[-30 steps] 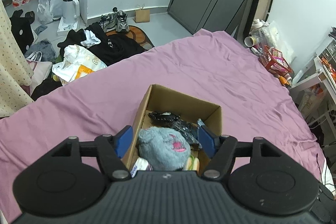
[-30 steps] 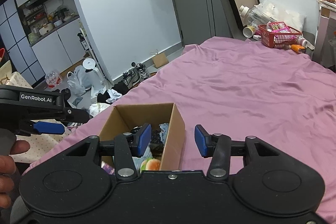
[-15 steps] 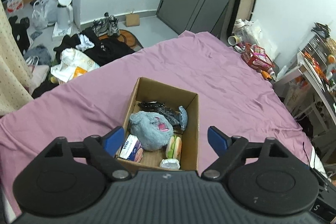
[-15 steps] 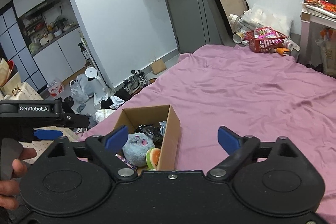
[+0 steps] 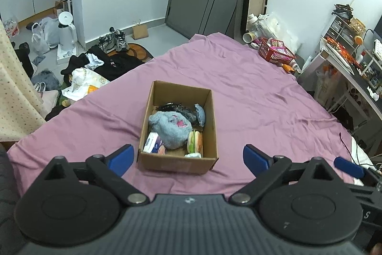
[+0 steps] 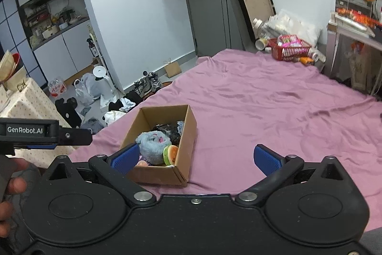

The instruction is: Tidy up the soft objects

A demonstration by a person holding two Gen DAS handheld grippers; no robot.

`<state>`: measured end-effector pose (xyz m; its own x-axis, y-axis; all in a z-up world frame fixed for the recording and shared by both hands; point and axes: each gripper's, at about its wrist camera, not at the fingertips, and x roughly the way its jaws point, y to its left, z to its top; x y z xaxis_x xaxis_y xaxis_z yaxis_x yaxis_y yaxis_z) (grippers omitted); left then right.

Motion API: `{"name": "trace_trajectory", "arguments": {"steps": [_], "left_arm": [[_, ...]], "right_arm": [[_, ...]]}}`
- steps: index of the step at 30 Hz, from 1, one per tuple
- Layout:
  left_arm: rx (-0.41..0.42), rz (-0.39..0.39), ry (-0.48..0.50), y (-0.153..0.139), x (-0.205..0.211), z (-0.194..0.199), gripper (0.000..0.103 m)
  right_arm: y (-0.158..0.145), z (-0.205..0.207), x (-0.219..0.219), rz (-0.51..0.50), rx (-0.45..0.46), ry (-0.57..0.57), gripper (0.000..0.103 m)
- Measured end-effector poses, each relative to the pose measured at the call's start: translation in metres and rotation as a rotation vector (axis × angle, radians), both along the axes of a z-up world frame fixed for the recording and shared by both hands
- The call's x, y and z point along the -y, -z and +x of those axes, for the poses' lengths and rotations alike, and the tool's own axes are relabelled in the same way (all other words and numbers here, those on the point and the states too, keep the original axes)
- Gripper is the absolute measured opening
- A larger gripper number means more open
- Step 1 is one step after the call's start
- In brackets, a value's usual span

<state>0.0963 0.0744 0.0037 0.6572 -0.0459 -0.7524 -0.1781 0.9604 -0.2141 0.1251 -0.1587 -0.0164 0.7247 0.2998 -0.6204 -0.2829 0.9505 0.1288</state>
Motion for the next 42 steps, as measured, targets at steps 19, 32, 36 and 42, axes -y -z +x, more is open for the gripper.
{"name": "trace_trajectory", "arguments": {"steps": [19, 32, 36, 42], "left_arm": [[0.107, 0.063, 0.022, -0.047, 0.007, -0.079, 0.098], [0.149, 0.094, 0.029, -0.057, 0.015, -0.107, 0.099], [0.162, 0.1, 0.042, -0.056, 0.019, -0.111, 0.099], [0.167, 0.105, 0.04, -0.054, 0.022, -0.111, 0.099]], "right_arm": [[-0.039, -0.052, 0.004, 0.021, 0.043, 0.038, 0.103], [-0.048, -0.072, 0.002, 0.037, 0.066, 0.02, 0.103], [-0.048, -0.074, 0.003, 0.038, 0.065, 0.031, 0.103], [-0.046, -0.077, 0.003, 0.037, 0.063, 0.025, 0.103]]}}
